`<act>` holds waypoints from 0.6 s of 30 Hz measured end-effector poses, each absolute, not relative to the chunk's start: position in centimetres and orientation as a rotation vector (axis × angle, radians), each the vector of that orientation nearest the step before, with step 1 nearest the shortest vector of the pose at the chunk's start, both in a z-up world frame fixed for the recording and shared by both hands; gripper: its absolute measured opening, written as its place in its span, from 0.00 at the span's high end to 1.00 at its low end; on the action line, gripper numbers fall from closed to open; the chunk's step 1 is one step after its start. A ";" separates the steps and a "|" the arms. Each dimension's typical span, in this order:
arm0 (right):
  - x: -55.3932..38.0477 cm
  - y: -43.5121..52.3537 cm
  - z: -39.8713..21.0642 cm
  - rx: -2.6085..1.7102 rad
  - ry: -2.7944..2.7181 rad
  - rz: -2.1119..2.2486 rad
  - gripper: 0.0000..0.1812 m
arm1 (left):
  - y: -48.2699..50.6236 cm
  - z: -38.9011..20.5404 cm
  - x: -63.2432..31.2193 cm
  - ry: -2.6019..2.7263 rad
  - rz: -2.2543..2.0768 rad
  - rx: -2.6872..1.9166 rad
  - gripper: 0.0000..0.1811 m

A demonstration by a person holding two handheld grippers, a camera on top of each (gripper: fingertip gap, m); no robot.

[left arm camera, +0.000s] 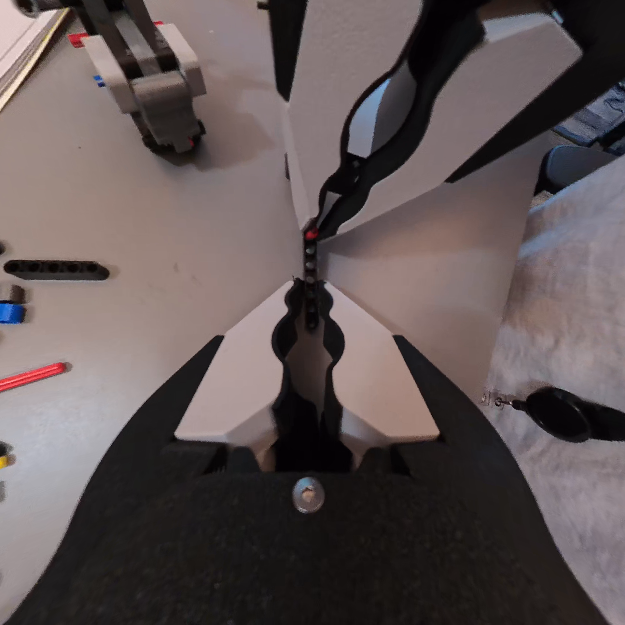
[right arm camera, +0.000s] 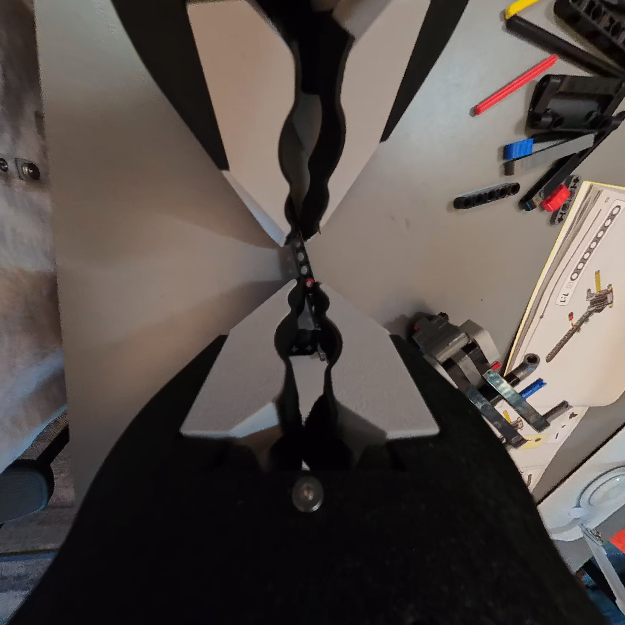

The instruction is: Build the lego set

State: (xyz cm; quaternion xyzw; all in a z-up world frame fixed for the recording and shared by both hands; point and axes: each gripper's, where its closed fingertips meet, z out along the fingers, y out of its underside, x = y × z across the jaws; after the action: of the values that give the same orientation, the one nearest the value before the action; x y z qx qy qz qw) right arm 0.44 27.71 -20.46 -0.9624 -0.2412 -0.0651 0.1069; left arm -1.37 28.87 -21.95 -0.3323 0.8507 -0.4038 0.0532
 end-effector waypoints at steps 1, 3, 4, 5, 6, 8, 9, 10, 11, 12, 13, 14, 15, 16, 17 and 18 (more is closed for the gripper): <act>0.6 27.7 -20.4 -2.828 -0.702 -0.203 0.98 | 28.9 -21.9 -1.1 2.577 -1.230 -1.039 0.97; 0.4 27.9 -19.9 -2.778 -0.683 -0.198 0.98 | 29.0 -21.9 -0.8 2.562 -1.228 -1.066 0.97; 0.3 28.3 -19.1 -2.721 -0.650 -0.205 0.98 | 29.1 -21.9 -0.5 2.537 -1.211 -1.081 0.97; 0.2 28.5 -18.0 -2.664 -0.603 -0.199 0.98 | 29.3 -21.9 -0.3 2.511 -1.199 -1.109 0.97; 0.2 28.6 -16.9 -2.604 -0.548 -0.195 0.98 | 29.3 -21.9 -0.3 2.502 -1.212 -1.159 0.97; 1.2 28.2 -14.5 -2.483 -0.385 -0.236 0.98 | 29.0 -21.8 -0.5 2.466 -1.270 -1.323 0.97; 1.8 27.5 -13.8 -2.441 -0.295 -0.249 0.98 | 28.9 -21.8 -0.4 2.432 -1.293 -1.392 0.97; 2.4 26.6 -13.3 -2.394 -0.210 -0.269 0.98 | 28.8 -21.8 -0.4 2.399 -1.300 -1.440 0.97; 2.8 25.6 -13.1 -2.350 -0.132 -0.276 0.98 | 28.7 -21.8 -0.4 2.370 -1.294 -1.465 0.97; 2.8 24.7 -13.2 -2.313 -0.060 -0.256 0.98 | 28.6 -21.8 -0.4 2.346 -1.280 -1.478 0.97; 2.7 23.7 -13.4 -2.276 0.011 -0.233 0.98 | 28.4 -21.8 -0.4 2.326 -1.270 -1.485 0.97; 2.6 22.9 -13.7 -2.236 0.081 -0.215 0.98 | 28.0 -21.7 -0.6 2.316 -1.278 -1.493 0.97; 2.4 22.2 -14.3 -2.207 0.143 -0.193 0.98 | 27.4 -21.6 -0.8 2.317 -1.302 -1.508 0.95; 2.0 21.5 -15.0 -2.198 0.192 -0.171 0.98 | 26.6 -21.6 -1.1 2.324 -1.325 -1.527 0.94; 1.7 20.7 -15.8 -2.203 0.229 -0.168 0.98 | 25.9 -21.5 -1.4 2.325 -1.351 -1.547 0.92; 1.5 20.1 -16.4 -2.208 0.254 -0.185 0.98 | 25.1 -21.4 -1.6 2.328 -1.379 -1.561 0.90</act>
State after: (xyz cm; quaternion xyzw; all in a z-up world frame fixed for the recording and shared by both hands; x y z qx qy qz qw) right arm 1.52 20.09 -16.39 -0.8891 0.1024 -0.0744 0.4400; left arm -1.62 25.10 -21.41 -0.4996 0.7452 -0.4416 0.0090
